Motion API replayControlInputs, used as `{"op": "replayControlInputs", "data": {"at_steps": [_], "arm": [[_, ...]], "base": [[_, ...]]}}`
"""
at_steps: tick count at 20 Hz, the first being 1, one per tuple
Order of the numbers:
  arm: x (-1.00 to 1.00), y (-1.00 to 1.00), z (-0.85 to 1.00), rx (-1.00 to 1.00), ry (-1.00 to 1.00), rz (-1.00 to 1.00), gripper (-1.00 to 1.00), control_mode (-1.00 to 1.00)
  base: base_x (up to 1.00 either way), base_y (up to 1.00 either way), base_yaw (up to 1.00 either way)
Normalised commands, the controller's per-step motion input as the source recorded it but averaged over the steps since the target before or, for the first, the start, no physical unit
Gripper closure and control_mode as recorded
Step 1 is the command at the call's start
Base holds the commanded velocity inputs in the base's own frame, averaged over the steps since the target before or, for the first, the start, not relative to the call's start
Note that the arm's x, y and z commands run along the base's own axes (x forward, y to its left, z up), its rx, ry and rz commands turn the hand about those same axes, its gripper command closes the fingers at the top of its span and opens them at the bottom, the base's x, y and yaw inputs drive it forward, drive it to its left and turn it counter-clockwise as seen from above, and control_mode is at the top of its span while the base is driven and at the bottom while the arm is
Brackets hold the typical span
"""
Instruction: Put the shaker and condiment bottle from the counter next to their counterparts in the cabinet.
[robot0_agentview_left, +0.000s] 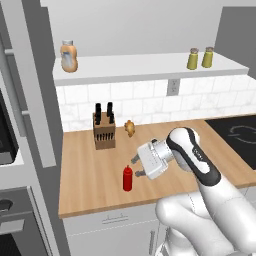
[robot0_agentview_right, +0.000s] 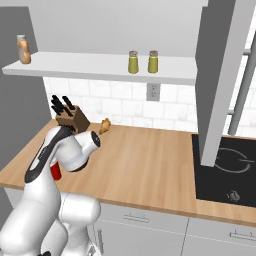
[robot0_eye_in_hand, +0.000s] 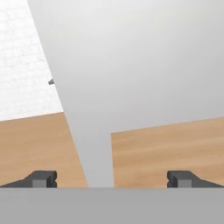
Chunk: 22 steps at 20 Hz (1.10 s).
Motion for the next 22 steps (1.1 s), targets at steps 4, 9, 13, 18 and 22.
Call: {"op": "replayControlInputs", "data": {"at_steps": [4, 9, 13, 18, 22], "arm": [[0.0, 0.01, -0.26, 0.0, 0.0, 0.0, -1.0, -1.0], [0.0, -0.02, -0.31, 0.0, 0.0, 0.0, -1.0, -1.0], [0.0, -0.02, -0.27, 0.0, 0.0, 0.0, -1.0, -1.0], [0.0, 0.0, -0.38, 0.0, 0.0, 0.0, -1.0, -1.0], [0.0, 0.0, -0.39, 0.0, 0.0, 0.0, -1.0, -1.0]], "base": [[0.0, 0.0, 0.0], [0.0, 0.0, 0.0], [0.0, 0.0, 0.0], [0.0, 0.0, 0.0], [0.0, 0.0, 0.0]]}}
